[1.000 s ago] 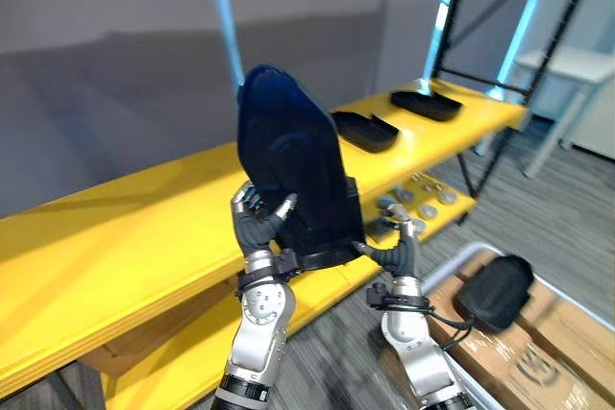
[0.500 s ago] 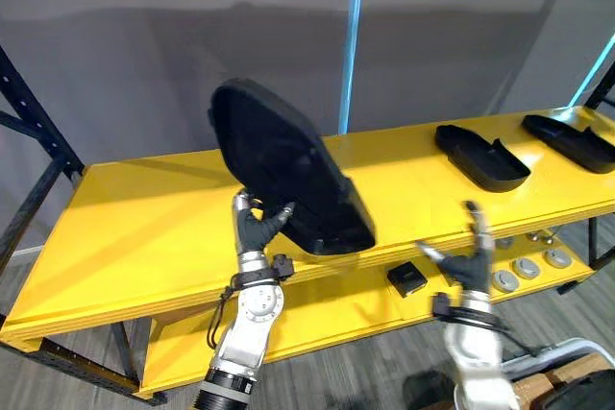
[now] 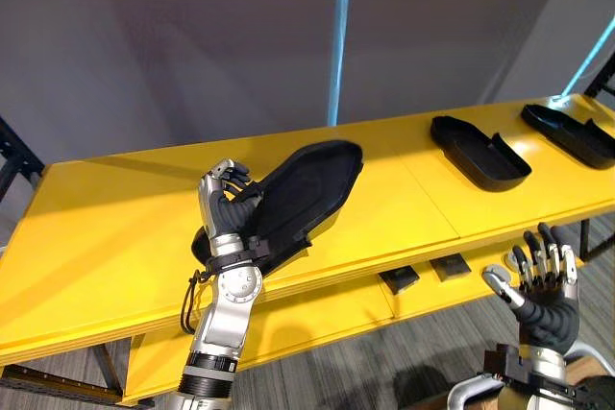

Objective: Walk over and take plastic housings, then place them on the shelf

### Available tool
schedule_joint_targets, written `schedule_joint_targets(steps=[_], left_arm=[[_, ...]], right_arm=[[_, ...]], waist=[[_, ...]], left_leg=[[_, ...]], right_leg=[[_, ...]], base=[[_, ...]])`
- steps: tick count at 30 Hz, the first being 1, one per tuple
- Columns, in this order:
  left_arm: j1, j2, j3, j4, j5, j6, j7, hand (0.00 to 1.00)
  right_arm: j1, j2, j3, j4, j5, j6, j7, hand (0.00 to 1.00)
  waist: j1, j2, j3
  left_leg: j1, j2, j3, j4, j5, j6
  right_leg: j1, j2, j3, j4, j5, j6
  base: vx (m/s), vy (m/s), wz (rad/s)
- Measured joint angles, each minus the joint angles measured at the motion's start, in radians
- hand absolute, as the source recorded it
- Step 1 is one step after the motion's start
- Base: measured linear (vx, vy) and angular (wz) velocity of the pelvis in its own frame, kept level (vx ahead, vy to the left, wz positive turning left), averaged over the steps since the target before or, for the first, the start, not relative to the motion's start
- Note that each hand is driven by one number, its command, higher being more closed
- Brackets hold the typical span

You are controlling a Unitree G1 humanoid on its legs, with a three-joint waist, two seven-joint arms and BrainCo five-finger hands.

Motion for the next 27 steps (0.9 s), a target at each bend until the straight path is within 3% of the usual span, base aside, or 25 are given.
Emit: schedule_joint_targets(steps=[5,7,12,18,27], left_arm=[[-0.138,0.058,0.017,0.076,-0.374,-0.012,-0.066,1.00],[-0.230,0.085,0.013,0.141,-0.478,-0.018,-0.080,1.00],[-0.478,0.213,-0.053,0.357,-0.627,-0.032,-0.086,1.00],[-0.678,0.377,-0.185,0.645,-0.976,-0.030,-0.144,1.00],[-0.758,0.426,-0.274,0.761,-1.237,0.007,-0.191,1.00]], right_arm=[[0.092,0.007,0.119,0.063,-0.009,0.023,0.001,0.00],[0.094,0.007,0.175,0.131,-0.038,0.045,0.002,0.00],[0.094,-0.007,0.265,0.213,-0.135,0.095,0.011,0.00],[0.090,-0.032,0.293,0.217,-0.196,0.124,0.016,0.00],[0.076,-0.056,0.338,0.300,-0.198,0.151,0.016,0.00]], waist=[[-0.029,0.003,0.004],[-0.046,0.008,0.013],[-0.051,0.021,0.058],[-0.060,0.022,0.100],[-0.066,0.022,0.122]], left_leg=[[-0.013,0.006,0.057,-0.018,0.011,-0.004],[-0.012,0.008,0.060,-0.025,0.013,-0.004],[-0.020,0.006,0.061,-0.033,0.024,-0.003],[-0.053,0.005,0.058,-0.034,0.041,-0.005],[-0.068,0.005,0.058,-0.034,0.048,-0.005]], right_leg=[[-0.049,0.011,0.047,-0.003,0.020,-0.002],[-0.052,0.014,0.051,-0.005,0.020,-0.003],[-0.066,0.009,0.057,-0.006,0.021,-0.004],[-0.089,0.008,0.040,-0.007,0.023,-0.006],[-0.094,0.009,0.036,-0.022,0.030,-0.015]], base=[[0.02,0.010,-0.30],[0.06,0.007,-0.09],[0.01,0.002,0.00],[0.00,-0.001,0.09],[0.00,0.001,0.01]])
